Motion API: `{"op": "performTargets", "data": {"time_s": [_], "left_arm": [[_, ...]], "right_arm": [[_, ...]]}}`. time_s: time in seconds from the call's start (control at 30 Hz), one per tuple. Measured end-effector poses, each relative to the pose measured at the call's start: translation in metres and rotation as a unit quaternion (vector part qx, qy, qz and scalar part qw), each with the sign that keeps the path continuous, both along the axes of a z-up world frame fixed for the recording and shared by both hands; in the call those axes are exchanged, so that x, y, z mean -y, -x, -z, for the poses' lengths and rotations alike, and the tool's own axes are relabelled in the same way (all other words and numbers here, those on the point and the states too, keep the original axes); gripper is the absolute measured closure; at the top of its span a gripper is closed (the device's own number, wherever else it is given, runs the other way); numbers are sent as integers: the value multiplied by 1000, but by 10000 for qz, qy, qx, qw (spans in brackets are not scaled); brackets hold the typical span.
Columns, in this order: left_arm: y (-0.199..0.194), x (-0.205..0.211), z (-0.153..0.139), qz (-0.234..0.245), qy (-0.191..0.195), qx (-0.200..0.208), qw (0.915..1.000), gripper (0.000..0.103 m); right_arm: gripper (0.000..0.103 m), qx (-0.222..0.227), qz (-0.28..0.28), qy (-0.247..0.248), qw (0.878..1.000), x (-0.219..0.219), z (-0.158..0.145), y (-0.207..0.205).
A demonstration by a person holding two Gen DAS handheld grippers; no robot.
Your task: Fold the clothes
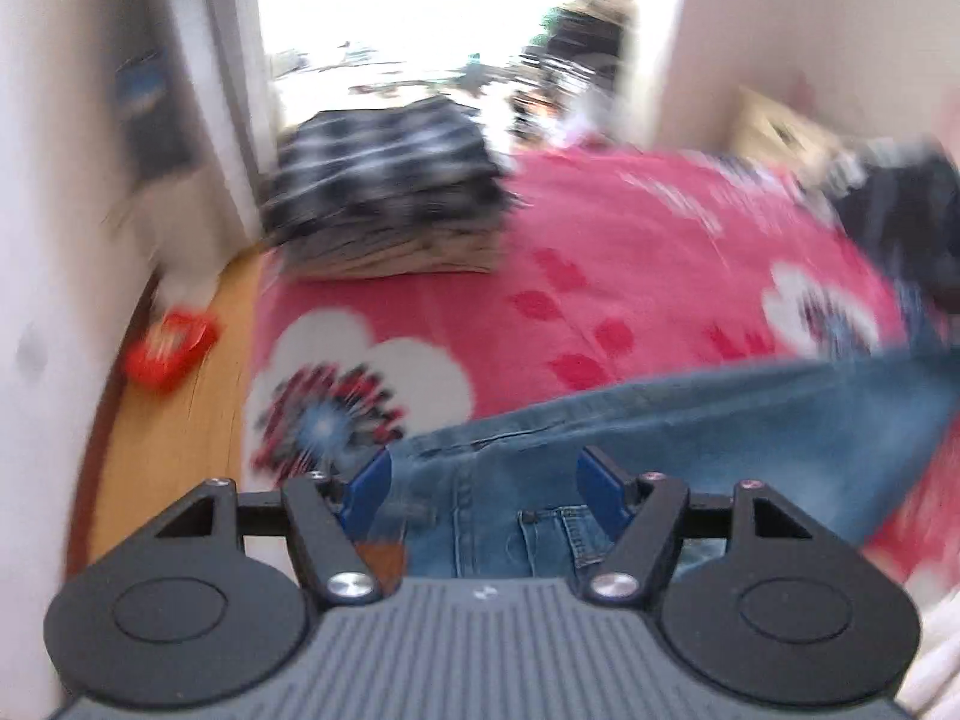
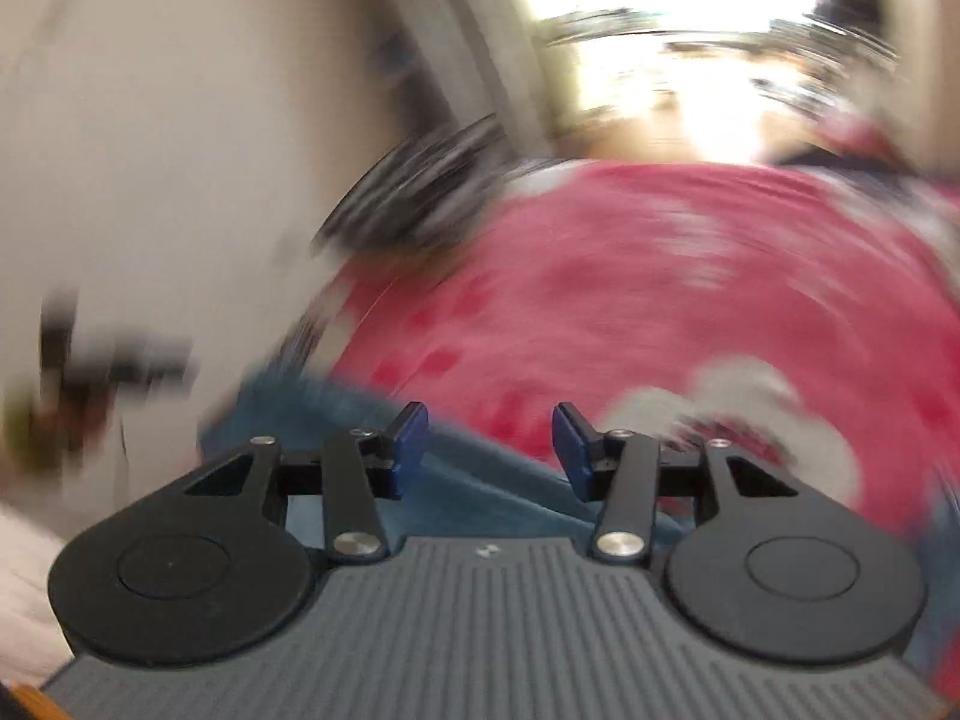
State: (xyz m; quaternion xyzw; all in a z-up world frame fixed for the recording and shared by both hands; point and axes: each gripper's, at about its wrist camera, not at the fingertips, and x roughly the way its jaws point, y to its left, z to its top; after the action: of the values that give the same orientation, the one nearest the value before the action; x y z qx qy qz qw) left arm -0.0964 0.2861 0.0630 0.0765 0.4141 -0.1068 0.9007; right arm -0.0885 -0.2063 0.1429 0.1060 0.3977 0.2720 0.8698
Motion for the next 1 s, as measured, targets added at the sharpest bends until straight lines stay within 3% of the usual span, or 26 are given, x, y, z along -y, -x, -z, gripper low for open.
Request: {"op": "performTargets", "data": {"time_s": [0.07,0.17,0.43,0.57,0.6,0.63,0.7,0.8,1.0], "left_arm": [[-16,5,16,378,-203,-176,9989,34],[-38,7,38,842,-414,-421,9947,35],[-79,-12,76,1668,-537,-1133,9780,35],[-77,-15,84,1967,-612,-1145,9718,40],[-76,-16,83,1967,-623,-1096,9723,48],[-75,-17,82,1947,-638,-1034,9733,57],[-72,-20,77,1837,-577,-921,9770,69],[-61,-21,69,1731,-577,-697,9807,85],[-43,-27,46,1535,-634,-266,9857,88]], "right_arm": [[58,113,-755,324,9966,-47,8,-27],[58,282,-1875,805,9786,-117,21,-68],[58,-301,-2956,1027,9493,-207,84,-107],[59,-597,-3204,1340,9359,-223,107,-120],[65,-680,-3250,1462,9319,-226,111,-121],[82,-717,-3278,1568,9289,-227,114,-119],[99,-704,-3301,1761,9247,-229,118,-113],[102,-369,-3179,1899,9282,-230,106,-100],[102,228,-2844,2006,9372,-233,70,-88]]}}
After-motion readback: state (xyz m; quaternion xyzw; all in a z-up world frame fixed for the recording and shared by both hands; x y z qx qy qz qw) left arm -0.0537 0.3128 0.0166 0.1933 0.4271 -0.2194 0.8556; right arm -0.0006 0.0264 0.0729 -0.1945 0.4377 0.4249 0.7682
